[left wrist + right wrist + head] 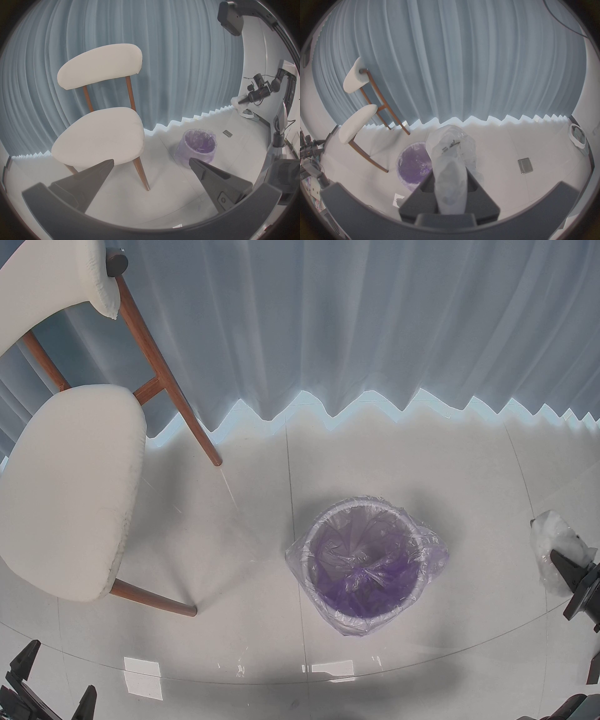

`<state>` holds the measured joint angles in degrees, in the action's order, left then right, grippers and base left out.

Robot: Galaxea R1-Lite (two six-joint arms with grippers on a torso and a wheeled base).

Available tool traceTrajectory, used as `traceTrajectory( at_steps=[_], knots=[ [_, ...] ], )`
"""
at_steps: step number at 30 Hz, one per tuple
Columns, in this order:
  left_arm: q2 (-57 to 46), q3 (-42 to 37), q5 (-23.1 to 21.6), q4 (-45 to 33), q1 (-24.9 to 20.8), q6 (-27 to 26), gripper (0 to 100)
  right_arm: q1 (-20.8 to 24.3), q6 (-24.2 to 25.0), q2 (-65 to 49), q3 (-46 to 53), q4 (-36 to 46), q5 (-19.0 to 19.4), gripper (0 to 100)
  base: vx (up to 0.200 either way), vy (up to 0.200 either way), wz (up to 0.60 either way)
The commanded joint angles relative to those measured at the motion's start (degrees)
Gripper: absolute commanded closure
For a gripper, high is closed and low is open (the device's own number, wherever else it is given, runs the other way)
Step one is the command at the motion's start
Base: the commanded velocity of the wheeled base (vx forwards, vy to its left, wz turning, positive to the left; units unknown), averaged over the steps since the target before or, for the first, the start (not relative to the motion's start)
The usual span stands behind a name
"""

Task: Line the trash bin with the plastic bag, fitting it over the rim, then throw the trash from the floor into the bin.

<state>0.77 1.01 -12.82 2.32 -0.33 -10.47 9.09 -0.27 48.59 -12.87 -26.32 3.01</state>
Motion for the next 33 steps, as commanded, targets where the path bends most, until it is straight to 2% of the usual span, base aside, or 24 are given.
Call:
traceTrajectory(
  at_steps=[1,3,7,18,25,29,33],
  knots=[
    [-0.77,-1.01,5.18,0.23,0.24,4.58,0,1.98,-0.35,7.66,-0.13,-0.49,0.07,100,0.000,0.000,0.00],
    [-0.77,-1.01,12.74,0.14,0.33,7.57,0,2.24,-0.35,8.71,-0.49,-0.58,0.15,100,0.000,0.000,0.00],
    [-0.77,-1.01,14.76,-1.35,0.33,12.58,0,3.21,-0.52,11.88,-2.07,-0.58,0.15,100,0.000,0.000,0.00],
    [-0.77,-1.01,13.70,-2.49,0.07,10.91,0,8.48,-2.02,20.84,-5.58,-0.84,0.42,100,0.000,0.000,0.00],
    [-0.77,-1.01,13.79,-2.23,0.15,11.17,0,10.24,-6.50,27.61,-4.00,-2.16,3.67,100,0.000,0.000,0.00],
    [-0.77,-1.01,13.88,-2.23,0.15,11.44,0,12.53,-6.50,32.09,-5.06,-4.00,3.84,100,0.000,0.000,0.00],
    [-0.77,-1.01,13.88,-2.23,0.15,11.44,0,12.97,-6.50,35.17,-4.44,-4.18,4.02,100,0.000,0.000,0.00]
  ],
)
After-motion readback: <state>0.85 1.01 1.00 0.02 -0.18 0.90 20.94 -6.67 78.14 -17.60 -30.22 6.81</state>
